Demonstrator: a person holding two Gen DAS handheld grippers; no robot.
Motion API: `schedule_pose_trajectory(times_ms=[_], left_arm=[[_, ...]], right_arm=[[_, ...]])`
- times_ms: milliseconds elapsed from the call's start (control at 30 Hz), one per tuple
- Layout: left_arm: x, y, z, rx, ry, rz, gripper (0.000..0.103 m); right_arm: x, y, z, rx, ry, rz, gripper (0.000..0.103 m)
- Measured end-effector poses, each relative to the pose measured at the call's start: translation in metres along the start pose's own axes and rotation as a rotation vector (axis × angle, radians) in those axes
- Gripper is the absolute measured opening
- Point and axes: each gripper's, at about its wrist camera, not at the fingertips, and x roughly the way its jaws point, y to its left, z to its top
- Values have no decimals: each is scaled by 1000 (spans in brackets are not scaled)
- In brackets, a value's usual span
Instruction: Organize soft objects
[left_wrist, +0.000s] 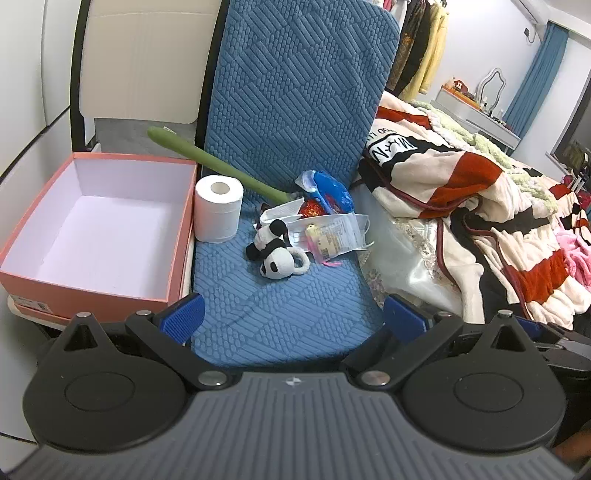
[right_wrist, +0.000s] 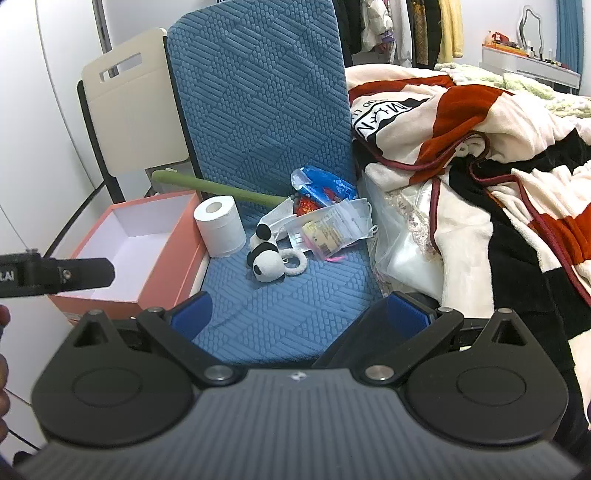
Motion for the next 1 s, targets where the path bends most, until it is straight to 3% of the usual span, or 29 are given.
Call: schedule_pose_trajectory(times_ms=[1000], left_arm=[[43, 9, 3, 35, 38, 19, 103]], right_arm=[[28, -13, -21, 66, 11, -6, 103]])
